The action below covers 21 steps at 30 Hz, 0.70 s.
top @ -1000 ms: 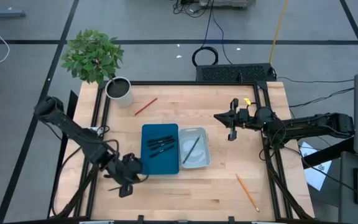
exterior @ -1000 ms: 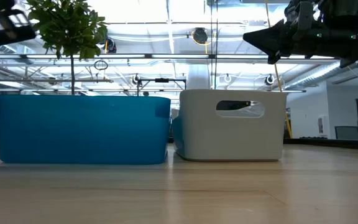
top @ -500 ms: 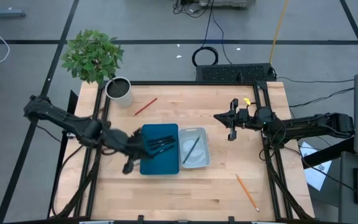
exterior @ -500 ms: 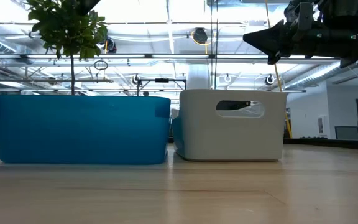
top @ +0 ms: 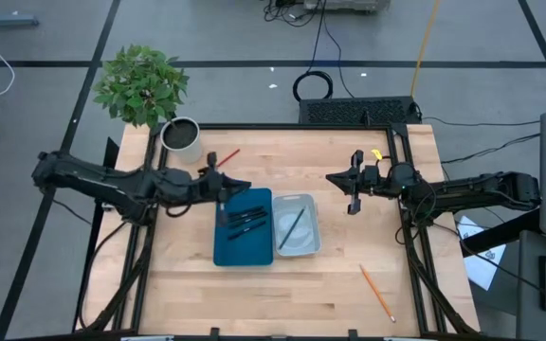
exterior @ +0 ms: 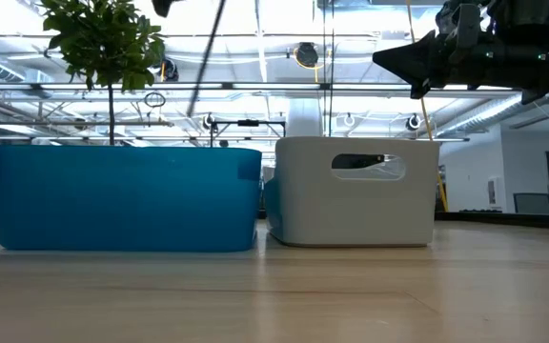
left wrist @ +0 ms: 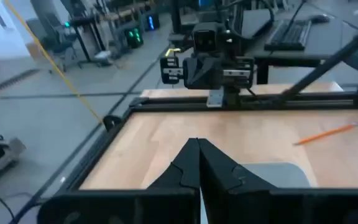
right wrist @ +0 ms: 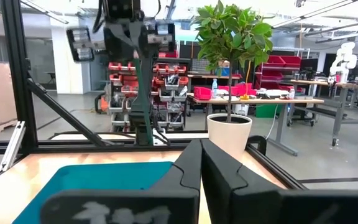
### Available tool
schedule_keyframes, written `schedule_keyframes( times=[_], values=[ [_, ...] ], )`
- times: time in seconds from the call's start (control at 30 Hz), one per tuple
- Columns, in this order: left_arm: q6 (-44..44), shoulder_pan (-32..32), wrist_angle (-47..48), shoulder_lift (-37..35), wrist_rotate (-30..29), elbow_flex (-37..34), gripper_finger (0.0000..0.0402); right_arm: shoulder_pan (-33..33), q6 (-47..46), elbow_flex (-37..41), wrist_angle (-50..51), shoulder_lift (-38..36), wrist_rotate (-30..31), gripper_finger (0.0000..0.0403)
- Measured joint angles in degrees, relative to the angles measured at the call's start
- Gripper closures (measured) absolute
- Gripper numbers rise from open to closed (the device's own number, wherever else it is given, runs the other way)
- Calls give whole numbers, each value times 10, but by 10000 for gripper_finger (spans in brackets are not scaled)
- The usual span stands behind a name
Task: Sort pens & pencils
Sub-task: Put the green colored pencil into the white bin
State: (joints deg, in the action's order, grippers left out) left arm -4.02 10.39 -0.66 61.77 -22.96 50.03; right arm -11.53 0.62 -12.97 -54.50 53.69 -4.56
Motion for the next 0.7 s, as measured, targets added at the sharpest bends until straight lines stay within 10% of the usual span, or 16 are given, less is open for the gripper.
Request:
schedule_keyframes(
  times=[0.33,0.7],
  values=[
    [-4,-30,-422,48,53,-216,402,0,0,0,13,0,0,403],
    [0,-32,-496,42,109,-255,402,0,1,0,12,0,0,403]
  ],
)
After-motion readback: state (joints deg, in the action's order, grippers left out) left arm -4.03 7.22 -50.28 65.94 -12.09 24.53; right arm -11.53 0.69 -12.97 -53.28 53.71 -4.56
